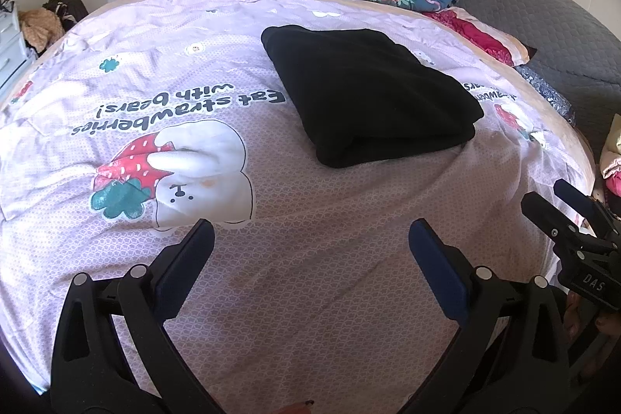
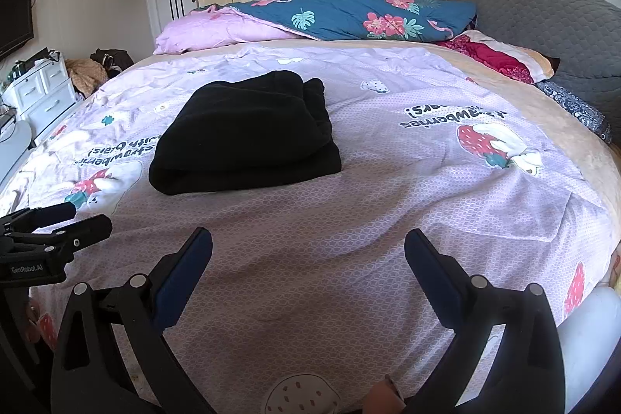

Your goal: Fold small clothes

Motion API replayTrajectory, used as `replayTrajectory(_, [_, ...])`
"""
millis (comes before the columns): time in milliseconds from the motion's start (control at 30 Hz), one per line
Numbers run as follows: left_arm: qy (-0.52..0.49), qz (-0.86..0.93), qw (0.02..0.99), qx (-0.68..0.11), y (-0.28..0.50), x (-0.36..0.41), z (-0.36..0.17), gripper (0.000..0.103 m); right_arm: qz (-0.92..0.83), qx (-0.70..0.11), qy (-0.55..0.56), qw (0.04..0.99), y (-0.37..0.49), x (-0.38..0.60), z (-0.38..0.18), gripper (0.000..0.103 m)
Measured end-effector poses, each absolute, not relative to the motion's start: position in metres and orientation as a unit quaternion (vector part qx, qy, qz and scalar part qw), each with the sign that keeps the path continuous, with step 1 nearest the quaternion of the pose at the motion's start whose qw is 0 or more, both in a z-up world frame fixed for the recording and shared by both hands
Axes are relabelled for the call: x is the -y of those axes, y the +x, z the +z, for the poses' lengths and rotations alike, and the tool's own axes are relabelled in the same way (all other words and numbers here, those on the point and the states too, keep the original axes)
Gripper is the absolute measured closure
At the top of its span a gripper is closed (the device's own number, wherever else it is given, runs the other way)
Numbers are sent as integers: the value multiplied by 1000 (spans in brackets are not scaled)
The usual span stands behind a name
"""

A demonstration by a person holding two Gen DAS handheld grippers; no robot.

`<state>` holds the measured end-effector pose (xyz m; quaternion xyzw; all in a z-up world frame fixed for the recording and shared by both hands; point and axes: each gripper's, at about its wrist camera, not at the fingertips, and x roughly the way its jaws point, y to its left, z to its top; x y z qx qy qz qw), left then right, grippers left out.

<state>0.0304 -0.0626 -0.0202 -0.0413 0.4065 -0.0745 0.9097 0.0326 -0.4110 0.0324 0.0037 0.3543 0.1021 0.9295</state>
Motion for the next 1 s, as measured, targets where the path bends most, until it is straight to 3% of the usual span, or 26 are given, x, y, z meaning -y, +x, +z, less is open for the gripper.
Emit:
replayTrajectory(700, [-52, -63, 899, -430, 37, 56, -20, 9, 74, -343, 26, 936, 28, 428, 37, 4])
replayTrajectory(867, [-111, 4, 896, -429, 58, -34, -4, 9, -106, -325, 76, 937, 14, 538, 43, 4])
replayTrajectory(1000, [-97, 122, 895, -417, 70, -142, 3, 9, -315, -370, 119, 866, -14, 686, 7, 4])
